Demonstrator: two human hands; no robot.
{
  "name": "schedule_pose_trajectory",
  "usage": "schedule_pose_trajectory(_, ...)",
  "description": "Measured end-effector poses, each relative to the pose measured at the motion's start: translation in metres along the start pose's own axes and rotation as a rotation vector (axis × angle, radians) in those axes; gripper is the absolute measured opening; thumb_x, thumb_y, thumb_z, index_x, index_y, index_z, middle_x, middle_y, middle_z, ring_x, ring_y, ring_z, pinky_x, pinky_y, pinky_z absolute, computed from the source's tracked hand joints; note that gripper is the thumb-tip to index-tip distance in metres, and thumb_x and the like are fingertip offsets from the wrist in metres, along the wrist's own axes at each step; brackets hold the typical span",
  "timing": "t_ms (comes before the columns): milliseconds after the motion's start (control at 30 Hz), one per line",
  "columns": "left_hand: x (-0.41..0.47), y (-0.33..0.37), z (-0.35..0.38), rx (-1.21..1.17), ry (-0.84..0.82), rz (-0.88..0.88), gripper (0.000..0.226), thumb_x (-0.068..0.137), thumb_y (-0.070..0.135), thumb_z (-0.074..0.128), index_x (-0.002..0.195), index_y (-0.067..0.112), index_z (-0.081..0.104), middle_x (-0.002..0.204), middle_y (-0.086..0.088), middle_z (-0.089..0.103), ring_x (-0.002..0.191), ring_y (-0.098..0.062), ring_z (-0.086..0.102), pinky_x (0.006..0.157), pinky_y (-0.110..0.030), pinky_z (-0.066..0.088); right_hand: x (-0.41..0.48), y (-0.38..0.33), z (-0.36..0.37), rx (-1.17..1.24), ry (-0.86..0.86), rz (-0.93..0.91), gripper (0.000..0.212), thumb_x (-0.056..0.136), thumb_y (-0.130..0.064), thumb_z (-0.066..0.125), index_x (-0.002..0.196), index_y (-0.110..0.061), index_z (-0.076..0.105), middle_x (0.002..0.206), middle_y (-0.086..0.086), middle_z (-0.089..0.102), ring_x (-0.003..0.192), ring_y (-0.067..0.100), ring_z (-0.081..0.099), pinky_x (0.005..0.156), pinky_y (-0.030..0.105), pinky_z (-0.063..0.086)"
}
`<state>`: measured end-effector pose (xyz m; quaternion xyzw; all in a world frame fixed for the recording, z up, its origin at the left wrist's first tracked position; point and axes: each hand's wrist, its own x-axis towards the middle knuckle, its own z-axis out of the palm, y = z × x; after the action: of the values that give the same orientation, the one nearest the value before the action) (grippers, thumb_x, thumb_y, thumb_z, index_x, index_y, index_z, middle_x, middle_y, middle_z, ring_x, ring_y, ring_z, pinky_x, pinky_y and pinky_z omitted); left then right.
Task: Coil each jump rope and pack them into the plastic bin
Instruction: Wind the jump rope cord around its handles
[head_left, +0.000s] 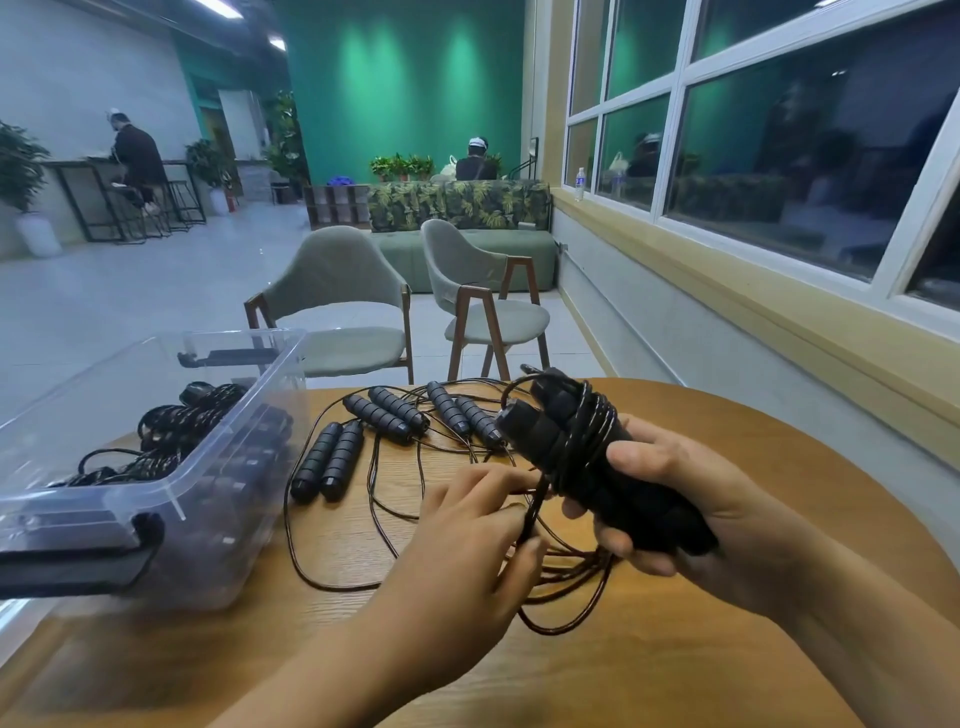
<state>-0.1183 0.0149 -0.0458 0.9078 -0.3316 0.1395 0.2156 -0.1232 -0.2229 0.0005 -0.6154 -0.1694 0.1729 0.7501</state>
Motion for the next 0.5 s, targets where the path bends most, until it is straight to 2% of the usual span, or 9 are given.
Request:
schedule_pose_trajectory(133,0.0000,0.0011,-0.0003,0.007,-0.006,0.001,0.016,0.105,0.048,0.036,0.093,0.047,0.045,0.142,0.033,0.030,0.138,0.007,0.019,0.112,-0.031,0.027,-0.0013,-0.0043,-0.0028,-0.025,0.044,0.023,0.061,0.091,-0.042,0.076,0.144,-0.016,0.062,0.116,0.030,0.070,0.078,0.028,0.061,0.046,0.024,0.049)
schedule_pose_trajectory(267,0.0001,0.0041,-0.0022,0.044,-0.025,-0.009,0.017,0.108,0.044,0.040,0.099,0.042,0.055,0.148,0.030,0.027,0.139,0.006,0.017,0.116,-0.030,0.025,-0.0026,-0.0075,-0.0047,-0.076,0.116,0.059,0.051,0.093,-0.038,0.075,0.138,-0.016,0.067,0.118,0.031,0.072,0.078,0.030,0.064,0.046,0.025,0.050)
schedule_pose_trajectory(333,0.0016,0.0037,-0.0029,0.056,-0.028,-0.025,0.018,0.108,0.045,0.037,0.099,0.041,0.052,0.148,0.028,0.028,0.139,0.004,0.019,0.115,-0.027,0.025,-0.0028,-0.0073,-0.0054,-0.101,0.173,0.061,0.048,0.090,-0.038,0.076,0.134,-0.018,0.070,0.117,0.029,0.073,0.079,0.031,0.065,0.047,0.026,0.049)
schedule_pose_trajectory(400,0.0026,0.0033,-0.0011,0.048,0.013,-0.012,0.022,0.107,0.045,0.035,0.099,0.037,0.055,0.139,0.024,0.033,0.131,0.001,0.028,0.110,-0.023,0.030,-0.0025,-0.0064,-0.0043,-0.130,0.220,0.055,0.046,0.091,-0.038,0.079,0.132,-0.019,0.069,0.115,0.027,0.075,0.080,0.031,0.066,0.049,0.026,0.049)
schedule_pose_trajectory(500,0.0036,-0.0004,0.0003,-0.045,-0.012,-0.030,0.022,0.107,0.042,0.040,0.098,0.031,0.056,0.119,0.023,0.038,0.105,0.003,0.045,0.090,-0.013,0.040,-0.0015,-0.0053,-0.0016,-0.168,0.317,0.020,0.045,0.091,-0.037,0.076,0.133,-0.022,0.068,0.111,0.024,0.077,0.077,0.029,0.067,0.050,0.029,0.047)
